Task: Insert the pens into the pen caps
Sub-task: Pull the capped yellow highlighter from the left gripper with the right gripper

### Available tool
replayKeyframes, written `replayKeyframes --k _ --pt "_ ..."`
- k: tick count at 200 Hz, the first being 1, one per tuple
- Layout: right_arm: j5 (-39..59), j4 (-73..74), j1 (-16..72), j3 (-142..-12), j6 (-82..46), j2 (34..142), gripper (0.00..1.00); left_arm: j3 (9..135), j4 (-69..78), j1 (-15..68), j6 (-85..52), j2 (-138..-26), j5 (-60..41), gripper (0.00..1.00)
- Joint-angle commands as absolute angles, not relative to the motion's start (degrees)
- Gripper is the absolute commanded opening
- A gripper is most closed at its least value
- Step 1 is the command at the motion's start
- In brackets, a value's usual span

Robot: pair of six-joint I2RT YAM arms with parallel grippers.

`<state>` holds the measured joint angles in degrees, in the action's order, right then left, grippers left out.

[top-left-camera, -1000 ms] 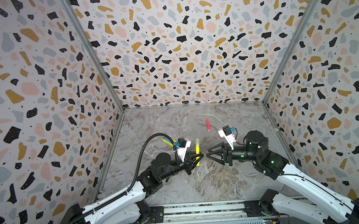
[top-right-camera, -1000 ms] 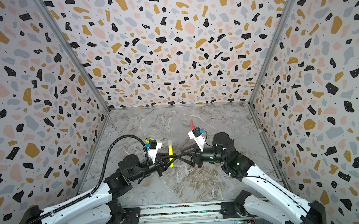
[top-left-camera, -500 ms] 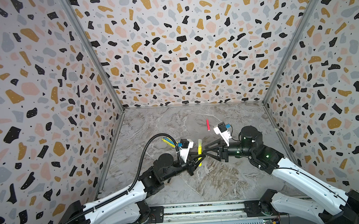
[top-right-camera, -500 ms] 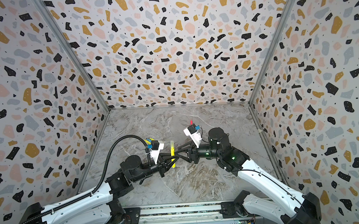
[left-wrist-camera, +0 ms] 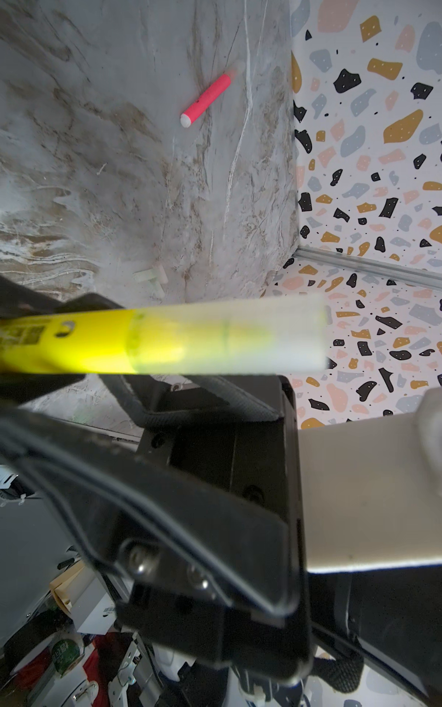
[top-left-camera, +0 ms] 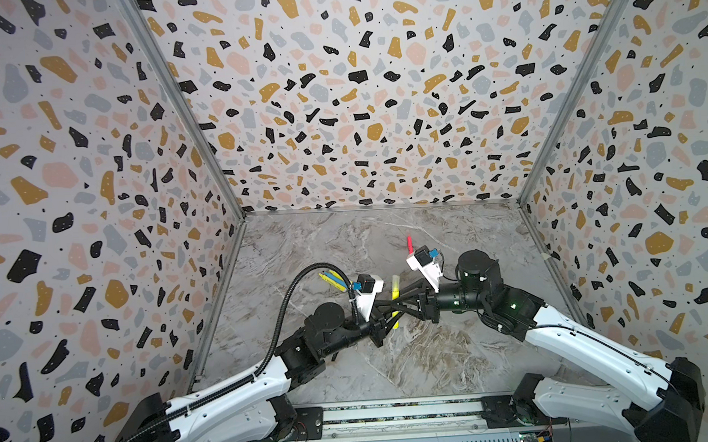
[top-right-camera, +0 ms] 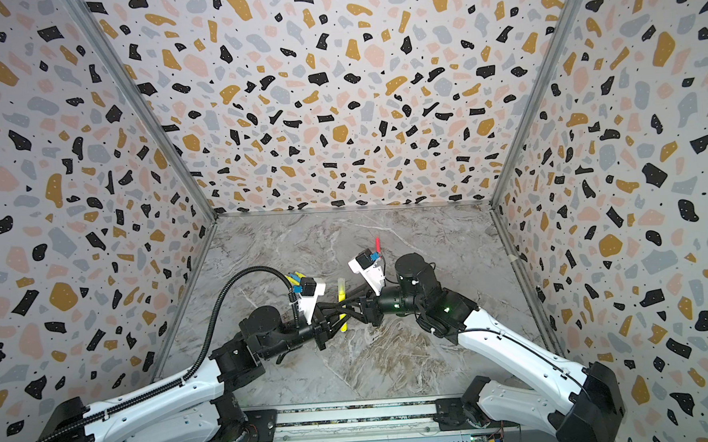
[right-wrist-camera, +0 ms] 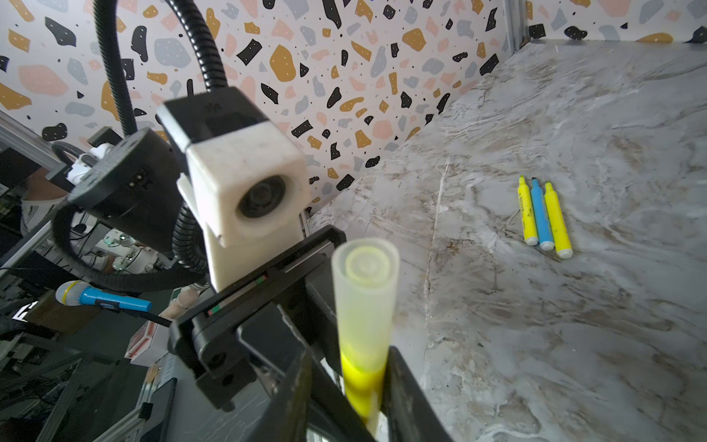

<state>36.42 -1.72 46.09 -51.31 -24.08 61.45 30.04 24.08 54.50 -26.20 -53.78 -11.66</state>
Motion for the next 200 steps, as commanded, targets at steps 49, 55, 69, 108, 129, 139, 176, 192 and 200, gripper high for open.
replayKeyframes --k 49,55,69,108,129,139,176,192,200 --pt "35.2 -1.0 46.5 -53.2 -24.0 62.5 0.1 31.9 27.9 54.8 -25.2 -53.7 -12.9 0.0" --pt "35.0 -1.1 46.5 -53.2 -24.0 62.5 0.08 32.0 27.9 54.8 -25.1 -53.7 -12.9 0.0" --pt "34.0 -1.4 46.5 -53.2 -24.0 62.3 0.05 31.9 27.7 54.8 -25.1 -53.5 -12.6 0.0" --pt "32.8 -1.6 46.4 -53.4 -24.1 62.2 0.02 31.9 27.0 54.8 -25.1 -53.5 -12.0 0.0" --pt "31.7 -1.9 46.4 -53.7 -24.3 62.1 0.02 32.4 25.8 54.8 -25.3 -54.2 -11.5 0.14" --pt "31.0 -2.0 46.2 -53.8 -24.5 62.1 0.02 32.8 24.9 54.8 -25.1 -54.8 -11.8 0.23" --pt "27.5 -5.5 43.4 -55.0 -24.7 61.9 0.02 31.7 20.9 54.8 -24.5 -53.3 -7.0 0.39" --pt "26.4 -7.1 41.3 -55.2 -24.9 61.8 0.02 30.8 18.3 54.8 -24.3 -51.4 -3.5 0.4" --pt "25.6 -8.2 40.0 -55.3 -24.9 61.9 0.02 30.4 17.0 54.8 -24.2 -50.3 -1.6 0.4"
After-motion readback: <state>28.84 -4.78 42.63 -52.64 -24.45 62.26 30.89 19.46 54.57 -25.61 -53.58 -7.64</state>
